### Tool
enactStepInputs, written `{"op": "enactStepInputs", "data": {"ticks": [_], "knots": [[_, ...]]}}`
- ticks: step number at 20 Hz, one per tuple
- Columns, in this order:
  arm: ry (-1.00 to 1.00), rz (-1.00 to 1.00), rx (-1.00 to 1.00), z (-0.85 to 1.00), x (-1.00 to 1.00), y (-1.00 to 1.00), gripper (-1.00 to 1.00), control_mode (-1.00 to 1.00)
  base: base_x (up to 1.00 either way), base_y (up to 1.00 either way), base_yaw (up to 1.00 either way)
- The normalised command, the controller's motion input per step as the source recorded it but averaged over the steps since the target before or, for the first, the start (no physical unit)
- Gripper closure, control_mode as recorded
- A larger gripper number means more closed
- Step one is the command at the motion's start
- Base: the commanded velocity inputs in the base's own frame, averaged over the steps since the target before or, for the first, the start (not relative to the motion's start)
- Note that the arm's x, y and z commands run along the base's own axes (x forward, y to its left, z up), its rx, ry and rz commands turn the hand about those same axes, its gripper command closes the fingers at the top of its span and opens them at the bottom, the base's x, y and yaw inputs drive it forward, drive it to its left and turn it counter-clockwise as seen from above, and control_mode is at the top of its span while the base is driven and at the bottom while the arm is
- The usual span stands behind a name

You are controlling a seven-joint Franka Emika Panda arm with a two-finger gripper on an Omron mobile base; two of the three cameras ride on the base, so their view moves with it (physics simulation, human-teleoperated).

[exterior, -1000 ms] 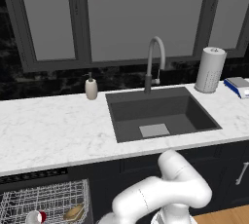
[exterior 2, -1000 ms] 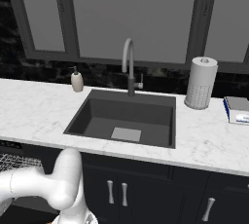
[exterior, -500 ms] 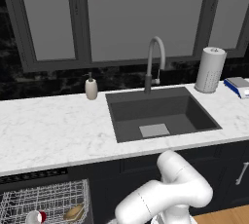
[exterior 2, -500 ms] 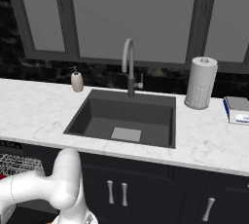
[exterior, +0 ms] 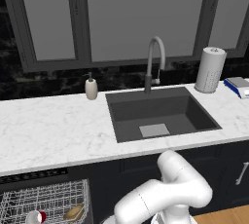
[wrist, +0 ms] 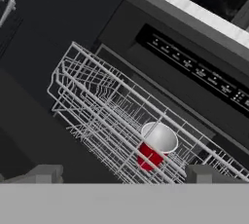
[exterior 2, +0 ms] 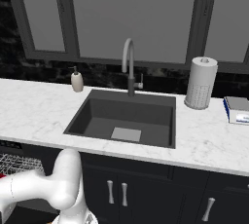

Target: Pick up the cup and bowl from the counter, place them in the dishwasher, and close the dishwasher door.

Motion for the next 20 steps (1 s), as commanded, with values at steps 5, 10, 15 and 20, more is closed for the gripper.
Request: {"op": "enactStepInputs", "data": {"ticks": [5,10,15,20], "knots": [[-0.06,0.00,-0.03,-0.15,-0.62,0.33,-1.00,-1.00,0.00,0.00,0.00],[0.00,0.00,-0.02,-0.31,-0.48,0.29,-1.00,-1.00,0.00,0.00,0.00],[0.00,0.00,-0.06,-0.89,-0.26,0.19,-1.00,-1.00,0.00,0.00,0.00],[0.00,-0.02,-0.08,-1.00,-0.31,0.28,-1.00,-1.00,0.00,0.00,0.00]]}}
